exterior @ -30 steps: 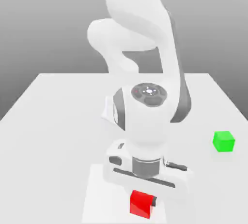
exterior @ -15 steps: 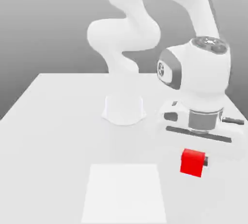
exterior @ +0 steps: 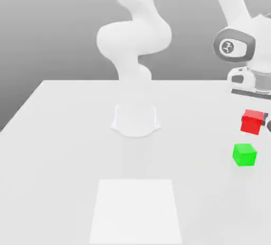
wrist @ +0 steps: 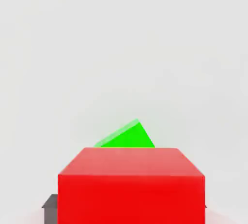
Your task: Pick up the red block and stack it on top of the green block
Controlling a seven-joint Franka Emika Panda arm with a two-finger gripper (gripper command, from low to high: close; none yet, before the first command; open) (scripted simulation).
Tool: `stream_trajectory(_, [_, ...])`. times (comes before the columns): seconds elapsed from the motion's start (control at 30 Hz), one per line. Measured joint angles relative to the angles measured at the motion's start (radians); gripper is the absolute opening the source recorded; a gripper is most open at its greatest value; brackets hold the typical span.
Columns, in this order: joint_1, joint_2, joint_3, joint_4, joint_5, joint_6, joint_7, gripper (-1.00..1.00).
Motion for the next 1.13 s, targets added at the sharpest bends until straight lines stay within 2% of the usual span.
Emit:
stream_trajectory(0.4, [-0.025,0.050,0.012,0.005,-0.087,0.068,0.062,-1.00])
stream_trajectory(0.6, [-0.043,0.096,0.014,0.007,-0.165,0.103,0.117,-1.00])
stream_trajectory(1.07, [-0.012,0.244,-0.068,0.012,-0.369,0.181,0.265,-1.00])
stream_trajectory(1.1, [-0.008,0.255,-0.075,0.012,-0.379,0.187,0.273,1.00])
stream_trajectory(1.13, [-0.008,0.255,-0.075,0.012,-0.379,0.187,0.273,1.00])
